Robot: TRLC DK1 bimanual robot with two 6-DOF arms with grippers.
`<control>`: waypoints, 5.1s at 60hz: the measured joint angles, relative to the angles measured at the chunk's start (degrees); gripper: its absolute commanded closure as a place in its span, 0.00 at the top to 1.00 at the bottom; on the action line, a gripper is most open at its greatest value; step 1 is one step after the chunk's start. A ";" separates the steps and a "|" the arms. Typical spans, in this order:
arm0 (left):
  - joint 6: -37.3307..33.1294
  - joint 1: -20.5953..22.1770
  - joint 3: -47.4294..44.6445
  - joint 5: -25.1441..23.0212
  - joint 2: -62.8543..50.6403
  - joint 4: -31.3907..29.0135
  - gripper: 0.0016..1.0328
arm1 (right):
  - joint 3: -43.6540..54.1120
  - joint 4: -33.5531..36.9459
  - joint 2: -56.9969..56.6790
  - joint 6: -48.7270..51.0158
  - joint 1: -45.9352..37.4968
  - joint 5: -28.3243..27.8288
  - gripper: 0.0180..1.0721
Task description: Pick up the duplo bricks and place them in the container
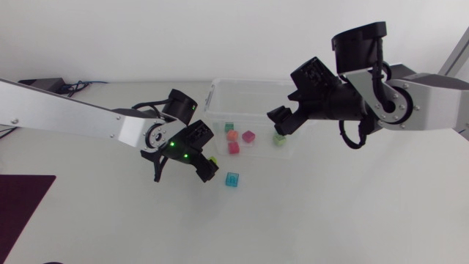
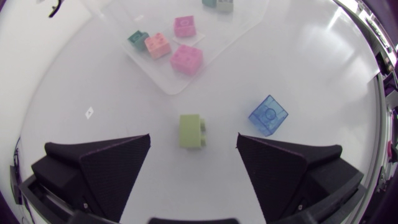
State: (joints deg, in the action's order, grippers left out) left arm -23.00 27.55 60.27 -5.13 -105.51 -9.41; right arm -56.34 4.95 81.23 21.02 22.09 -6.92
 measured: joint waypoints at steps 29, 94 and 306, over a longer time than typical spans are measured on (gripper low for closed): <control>-2.56 -1.27 2.84 -2.16 -5.99 2.03 0.57 | 5.90 -0.50 -1.07 0.09 3.98 0.13 0.88; -11.91 -10.86 -4.07 -13.57 10.80 -3.21 0.26 | -4.55 9.42 25.16 12.98 10.93 -9.51 0.84; -9.55 -20.13 -7.43 -19.85 36.06 -5.25 0.96 | -17.86 -3.63 18.38 -0.04 -4.90 -0.09 0.95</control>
State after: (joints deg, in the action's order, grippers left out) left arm -32.56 7.42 52.84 -24.97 -69.45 -14.66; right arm -74.19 1.32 99.61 20.97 17.19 -7.01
